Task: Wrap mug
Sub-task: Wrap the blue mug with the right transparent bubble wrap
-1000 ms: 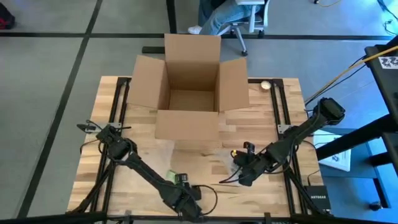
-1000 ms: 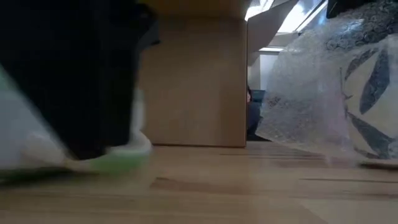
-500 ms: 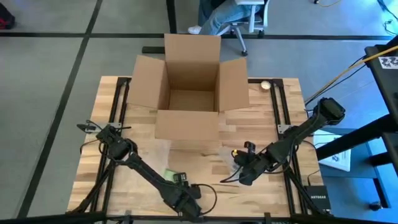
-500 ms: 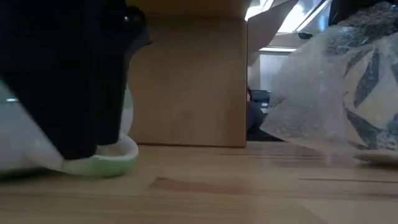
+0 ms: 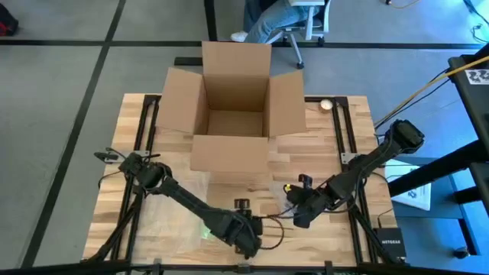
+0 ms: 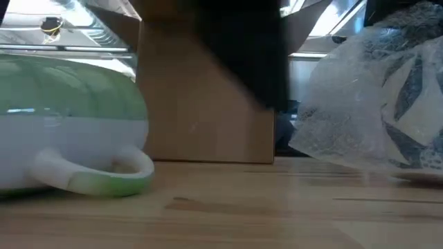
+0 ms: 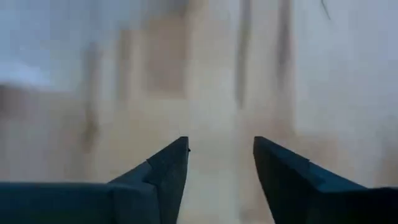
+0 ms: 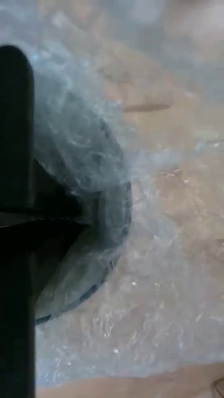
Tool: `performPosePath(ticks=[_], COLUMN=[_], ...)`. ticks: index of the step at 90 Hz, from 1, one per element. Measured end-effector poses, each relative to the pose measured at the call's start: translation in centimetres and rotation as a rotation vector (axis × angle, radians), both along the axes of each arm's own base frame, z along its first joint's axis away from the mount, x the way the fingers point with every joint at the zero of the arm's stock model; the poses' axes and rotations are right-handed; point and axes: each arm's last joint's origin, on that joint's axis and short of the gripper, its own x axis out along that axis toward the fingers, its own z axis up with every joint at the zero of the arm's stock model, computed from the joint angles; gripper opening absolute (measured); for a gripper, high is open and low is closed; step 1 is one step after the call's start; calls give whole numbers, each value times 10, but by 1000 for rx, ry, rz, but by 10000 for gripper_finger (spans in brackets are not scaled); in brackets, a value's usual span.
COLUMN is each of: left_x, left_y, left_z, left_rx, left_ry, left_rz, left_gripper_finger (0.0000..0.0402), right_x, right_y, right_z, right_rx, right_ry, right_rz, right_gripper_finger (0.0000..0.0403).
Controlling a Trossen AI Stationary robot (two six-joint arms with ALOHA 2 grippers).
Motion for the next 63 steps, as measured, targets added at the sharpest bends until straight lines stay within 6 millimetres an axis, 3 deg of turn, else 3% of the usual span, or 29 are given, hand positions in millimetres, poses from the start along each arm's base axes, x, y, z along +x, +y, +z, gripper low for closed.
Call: performPosePath(ticks=[16, 31, 42, 55, 63], left_x=[17, 19, 22, 34, 42], left_y=[6, 8, 10, 15, 21], left_z=[8, 25, 41, 45, 38], left_rx=[100, 268, 270, 131, 63], left_ry=[-145, -229, -291, -343, -388], left_rz=[-48, -57, -75, -157, -225], left_gripper_finger=[166, 166, 166, 166, 166], right_x=[0, 4, 8, 9, 10], right_y=[1, 4, 6, 6, 6], right_z=[0, 2, 5, 6, 6], right_rx=[4, 9, 21, -8, -13], right_ry=[3, -38, -90, -127, -138], right_rz=[29, 86, 104, 97, 85], right_gripper_finger=[0, 0, 0, 0, 0])
